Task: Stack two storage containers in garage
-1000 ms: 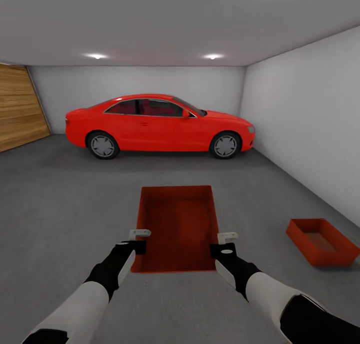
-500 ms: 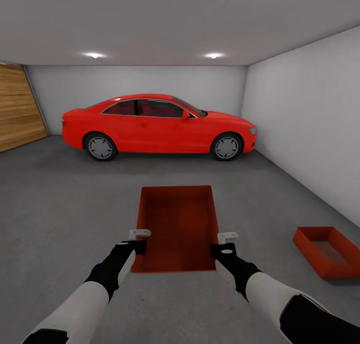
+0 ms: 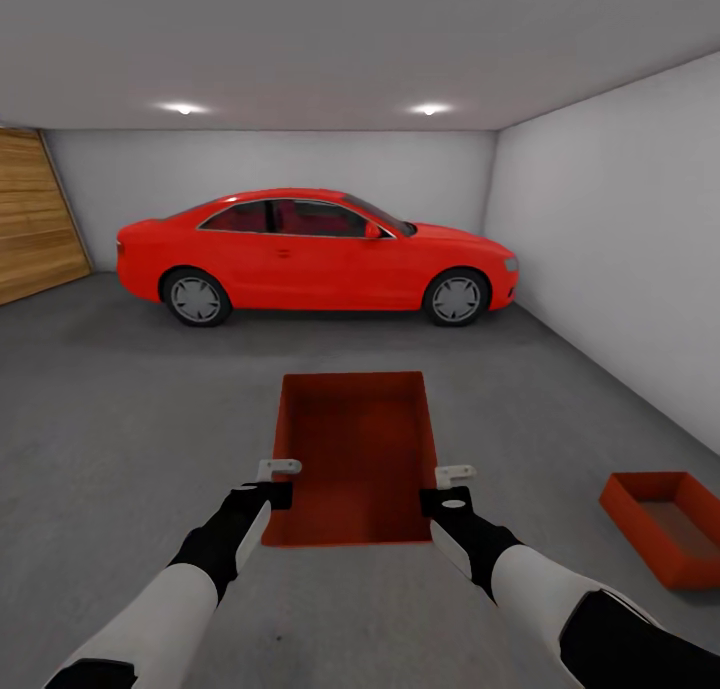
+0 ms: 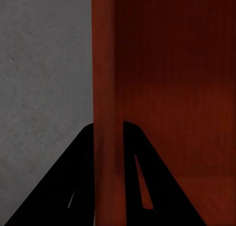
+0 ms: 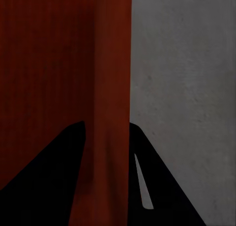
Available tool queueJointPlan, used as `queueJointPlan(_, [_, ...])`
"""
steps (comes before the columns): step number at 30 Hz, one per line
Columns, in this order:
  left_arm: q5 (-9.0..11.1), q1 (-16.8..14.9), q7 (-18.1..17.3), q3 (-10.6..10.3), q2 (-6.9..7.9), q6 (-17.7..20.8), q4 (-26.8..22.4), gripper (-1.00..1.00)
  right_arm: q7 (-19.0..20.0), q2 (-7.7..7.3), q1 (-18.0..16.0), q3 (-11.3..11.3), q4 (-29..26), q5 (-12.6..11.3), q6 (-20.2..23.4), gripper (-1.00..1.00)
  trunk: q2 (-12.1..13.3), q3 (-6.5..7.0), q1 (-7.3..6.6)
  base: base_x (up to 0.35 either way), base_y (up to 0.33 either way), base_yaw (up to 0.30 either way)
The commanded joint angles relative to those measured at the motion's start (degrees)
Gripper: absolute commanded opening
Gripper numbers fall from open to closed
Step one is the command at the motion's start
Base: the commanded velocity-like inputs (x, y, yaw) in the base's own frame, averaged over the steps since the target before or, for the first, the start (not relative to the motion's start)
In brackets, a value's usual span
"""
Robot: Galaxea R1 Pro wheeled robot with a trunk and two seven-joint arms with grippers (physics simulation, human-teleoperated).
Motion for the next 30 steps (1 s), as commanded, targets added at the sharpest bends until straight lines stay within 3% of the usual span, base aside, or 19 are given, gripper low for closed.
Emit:
queueJointPlan(1, [0.8,0.0,0.7,-0.3,-0.29,0.3,0.1,-1.0,-4.8,0.02,-0.1,-1.1,-1.1,1.3,0.5,-1.0,-0.1,-0.13,0.07,0.322,0.0,0.0])
queueJointPlan(30, [0.9,0.0,0.6,-0.3,-0.29,0.3,0.2,-1.0,-4.8,0.01,-0.1,-1.1,-1.1,1.3,0.4,-1.0,-0.1,-0.13,0.07,0.322,0.0,0.0])
